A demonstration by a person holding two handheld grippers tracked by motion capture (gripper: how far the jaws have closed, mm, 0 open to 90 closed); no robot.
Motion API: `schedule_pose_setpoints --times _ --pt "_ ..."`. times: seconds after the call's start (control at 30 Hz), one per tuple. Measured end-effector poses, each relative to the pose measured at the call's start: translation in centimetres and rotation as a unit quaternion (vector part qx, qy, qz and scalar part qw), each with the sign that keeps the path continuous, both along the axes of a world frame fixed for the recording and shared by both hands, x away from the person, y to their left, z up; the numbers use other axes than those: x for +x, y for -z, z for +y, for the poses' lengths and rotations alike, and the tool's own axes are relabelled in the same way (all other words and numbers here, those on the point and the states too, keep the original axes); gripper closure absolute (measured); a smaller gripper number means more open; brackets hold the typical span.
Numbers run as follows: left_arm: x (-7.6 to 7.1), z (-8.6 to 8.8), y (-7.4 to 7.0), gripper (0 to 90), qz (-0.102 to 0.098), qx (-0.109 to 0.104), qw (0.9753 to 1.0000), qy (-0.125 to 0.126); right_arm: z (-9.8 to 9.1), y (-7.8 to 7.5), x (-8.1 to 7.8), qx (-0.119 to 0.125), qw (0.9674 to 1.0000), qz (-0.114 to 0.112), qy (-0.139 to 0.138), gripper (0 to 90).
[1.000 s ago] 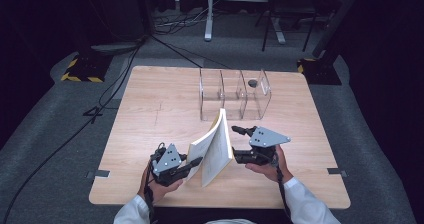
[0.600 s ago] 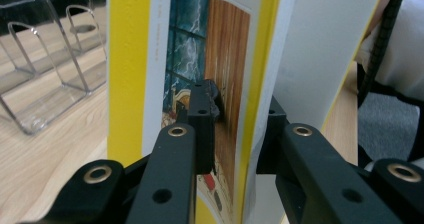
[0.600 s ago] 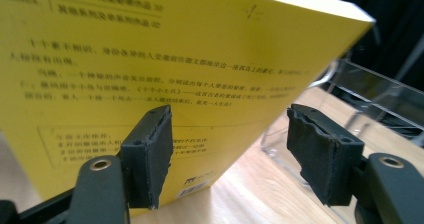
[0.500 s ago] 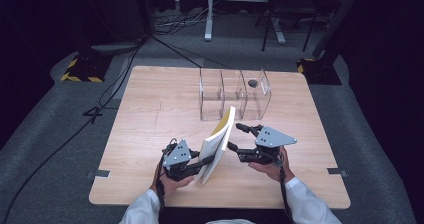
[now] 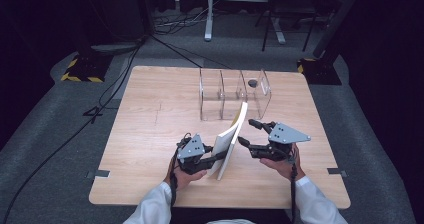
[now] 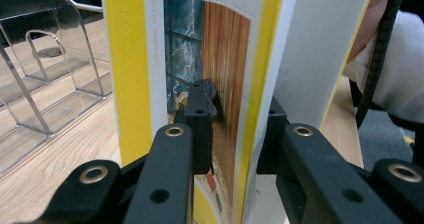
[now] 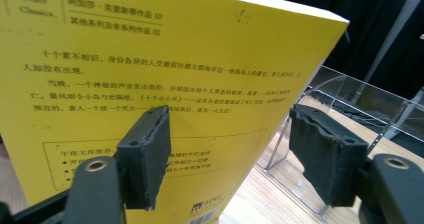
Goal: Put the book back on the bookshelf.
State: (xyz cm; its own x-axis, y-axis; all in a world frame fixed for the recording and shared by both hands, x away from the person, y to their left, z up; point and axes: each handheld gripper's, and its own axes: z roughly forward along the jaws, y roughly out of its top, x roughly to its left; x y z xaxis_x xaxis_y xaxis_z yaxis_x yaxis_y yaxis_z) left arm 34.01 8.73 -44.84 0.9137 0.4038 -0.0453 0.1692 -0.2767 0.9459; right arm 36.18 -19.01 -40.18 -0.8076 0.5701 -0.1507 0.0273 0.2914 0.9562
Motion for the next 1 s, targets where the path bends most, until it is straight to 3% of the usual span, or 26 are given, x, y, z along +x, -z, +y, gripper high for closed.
schedule_pose_setpoints --times 0.1,0.23,0.43,0.53,0.6,0.7,0.77,0.87,1.0 --pt "-0.6 0.5 -0.2 74.1 -0.012 0.028 0.9995 -0.009 0.3 0.1 -0.3 -0.007 0.9999 -0.003 -0.01 31.5" --pt "-0.9 1.0 -0.2 73.4 -0.008 0.032 0.9994 -0.011 1.2 0.2 -0.7 -0.019 0.9996 -0.013 -0.013 33.2" --pt "-1.9 1.6 -0.4 68.6 -0.019 0.056 0.9982 -0.004 2.0 0.6 -1.1 -0.033 0.9991 -0.016 -0.019 33.2" --pt "-2.4 1.7 -0.3 61.9 -0.023 0.071 0.9972 -0.005 2.2 0.9 -1.2 -0.035 0.9991 -0.012 -0.023 33.2" --pt "-2.7 1.8 -0.2 55.4 -0.022 0.07 0.9973 -0.008 2.3 1.1 -1.3 -0.04 0.9989 -0.014 -0.023 33.5" --pt "-2.8 1.9 0.0 34.0 -0.007 0.072 0.9974 -0.002 2.3 1.2 -1.5 -0.041 0.9987 -0.016 -0.024 33.3" --pt "-3.2 1.4 0.2 28.4 -0.012 0.082 0.9966 0.001 2.4 1.3 -1.5 -0.044 0.9986 -0.016 -0.027 33.2" --pt "-3.6 0.4 0.4 24.9 -0.014 0.094 0.9954 -0.001 3.0 1.6 -1.8 -0.056 0.9978 -0.022 -0.028 33.3" --pt "-3.9 -0.6 0.3 24.6 -0.023 0.093 0.995 -0.026 3.4 2.0 -1.9 -0.065 0.9972 -0.025 -0.027 32.9"
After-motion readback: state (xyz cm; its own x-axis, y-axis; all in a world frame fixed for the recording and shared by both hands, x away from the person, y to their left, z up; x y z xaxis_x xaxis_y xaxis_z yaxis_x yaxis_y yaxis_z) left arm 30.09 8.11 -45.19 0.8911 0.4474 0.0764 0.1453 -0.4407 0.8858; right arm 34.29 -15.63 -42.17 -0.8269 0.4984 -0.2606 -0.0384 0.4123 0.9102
